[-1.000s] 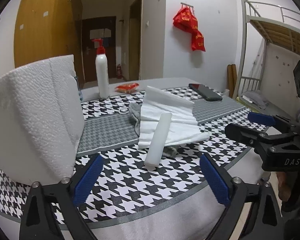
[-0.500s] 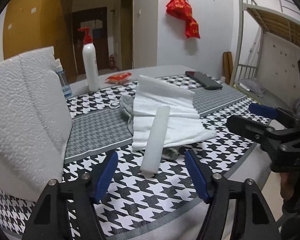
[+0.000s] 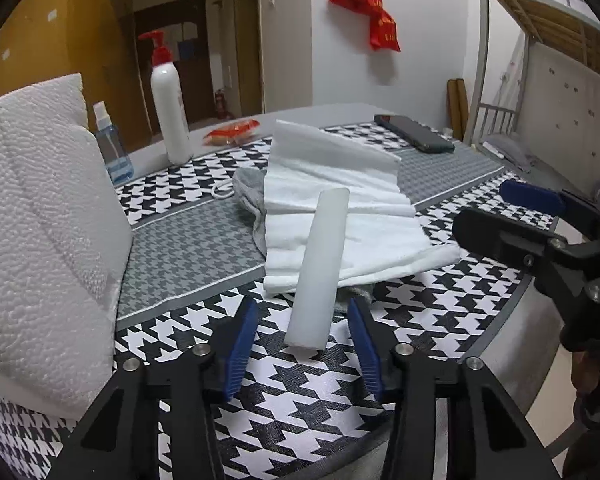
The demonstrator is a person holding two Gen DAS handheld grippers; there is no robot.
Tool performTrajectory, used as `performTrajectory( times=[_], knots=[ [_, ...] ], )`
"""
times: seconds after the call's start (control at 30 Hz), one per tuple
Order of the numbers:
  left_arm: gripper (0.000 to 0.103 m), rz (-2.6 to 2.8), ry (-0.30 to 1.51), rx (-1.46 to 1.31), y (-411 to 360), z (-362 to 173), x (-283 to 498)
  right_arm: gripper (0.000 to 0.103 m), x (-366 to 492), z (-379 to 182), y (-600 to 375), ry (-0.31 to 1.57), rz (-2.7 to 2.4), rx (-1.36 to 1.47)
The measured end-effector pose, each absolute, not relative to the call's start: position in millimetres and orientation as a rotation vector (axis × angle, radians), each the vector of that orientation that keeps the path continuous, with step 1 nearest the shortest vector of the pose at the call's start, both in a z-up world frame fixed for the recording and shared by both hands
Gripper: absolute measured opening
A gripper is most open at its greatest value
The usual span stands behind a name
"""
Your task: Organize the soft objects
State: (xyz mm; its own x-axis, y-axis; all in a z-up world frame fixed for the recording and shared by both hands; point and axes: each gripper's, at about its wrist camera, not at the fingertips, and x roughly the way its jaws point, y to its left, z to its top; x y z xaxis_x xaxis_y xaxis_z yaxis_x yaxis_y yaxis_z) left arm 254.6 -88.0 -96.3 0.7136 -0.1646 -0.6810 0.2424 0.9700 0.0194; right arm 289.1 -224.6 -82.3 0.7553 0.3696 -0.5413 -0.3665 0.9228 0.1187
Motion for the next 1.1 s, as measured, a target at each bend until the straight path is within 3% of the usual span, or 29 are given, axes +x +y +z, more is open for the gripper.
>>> performTrajectory(
  times=[0.1,0.17,0.33,1.0,1.1],
  knots=[
    [0.037,-0.233,0.763,0.097,-86.4,-98.7,258.0,0.102,291.8,-83.2,-223.4,0.599,0.403,0.007],
    [0.024,-0.241,0.770,0.098,-87.0,-99.7,258.9,0.102,292.9,-83.3,-221.9,0.601,0.404,0.004],
    [0.019,-0.253,0.787,0.089,-87.5,-101.3,260.7,0.102,298.5,-84.0,-218.0,0.611,0.408,-0.001],
    [0.018,-0.262,0.778,0.062,-85.3,-100.1,258.3,0.102,320.9,-95.0,-202.2,0.698,0.493,0.064],
    [0.018,-0.262,0.775,0.065,-85.6,-100.1,257.8,0.090,322.6,-96.9,-204.0,0.714,0.499,0.090]
  ],
)
